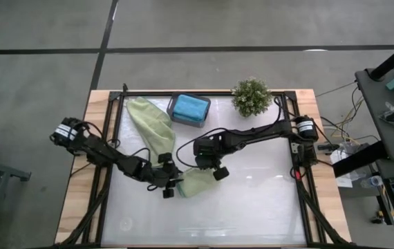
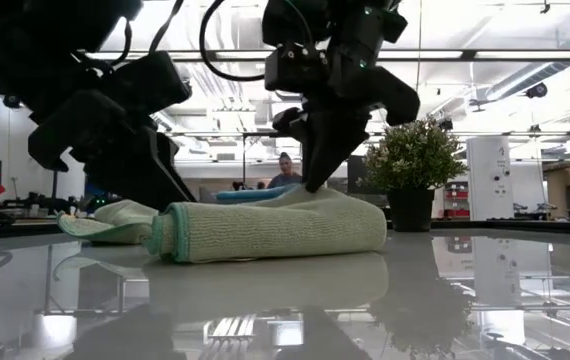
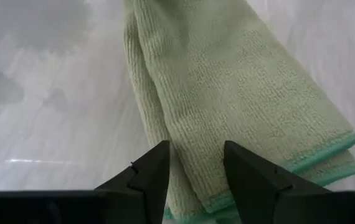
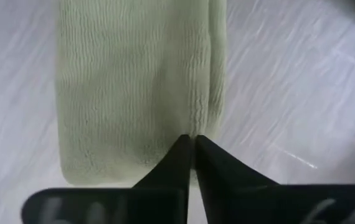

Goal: Fold microfiber towels
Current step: Fold the bottom green microfiber towel

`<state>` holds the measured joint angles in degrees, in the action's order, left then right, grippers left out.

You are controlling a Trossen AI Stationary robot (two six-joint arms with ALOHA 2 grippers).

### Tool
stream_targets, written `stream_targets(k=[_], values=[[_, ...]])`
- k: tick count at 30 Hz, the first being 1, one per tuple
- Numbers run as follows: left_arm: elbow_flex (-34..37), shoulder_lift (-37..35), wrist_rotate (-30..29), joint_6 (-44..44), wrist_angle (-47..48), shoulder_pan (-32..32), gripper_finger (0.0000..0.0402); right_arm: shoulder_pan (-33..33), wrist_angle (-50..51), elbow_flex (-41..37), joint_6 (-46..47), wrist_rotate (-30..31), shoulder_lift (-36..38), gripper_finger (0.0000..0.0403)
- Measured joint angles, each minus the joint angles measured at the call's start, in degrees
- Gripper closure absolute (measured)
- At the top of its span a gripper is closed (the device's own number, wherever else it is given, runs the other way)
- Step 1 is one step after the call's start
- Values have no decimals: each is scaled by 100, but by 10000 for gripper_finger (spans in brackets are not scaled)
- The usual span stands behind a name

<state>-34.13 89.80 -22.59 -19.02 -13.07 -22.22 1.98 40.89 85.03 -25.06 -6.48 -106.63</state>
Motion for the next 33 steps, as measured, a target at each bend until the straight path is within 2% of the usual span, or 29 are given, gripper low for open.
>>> stream_targets(k=[3,7,9,22,28,33], values=[[64,0,87,-18,63,0,291,0,-61,-139,0,0,0,393],[96,-2,96,28,76,2,370,-2,-462,-353,17,6,0,394],[96,-13,98,42,102,2,392,-4,-604,-449,12,49,0,394],[164,-193,144,-470,687,151,392,-15,-1540,-1071,15,54,-2,394],[188,-188,157,-617,711,311,391,-15,-1626,-1112,113,66,-4,394],[188,-184,166,-617,713,341,370,-15,-1603,-1112,284,177,-4,392]])
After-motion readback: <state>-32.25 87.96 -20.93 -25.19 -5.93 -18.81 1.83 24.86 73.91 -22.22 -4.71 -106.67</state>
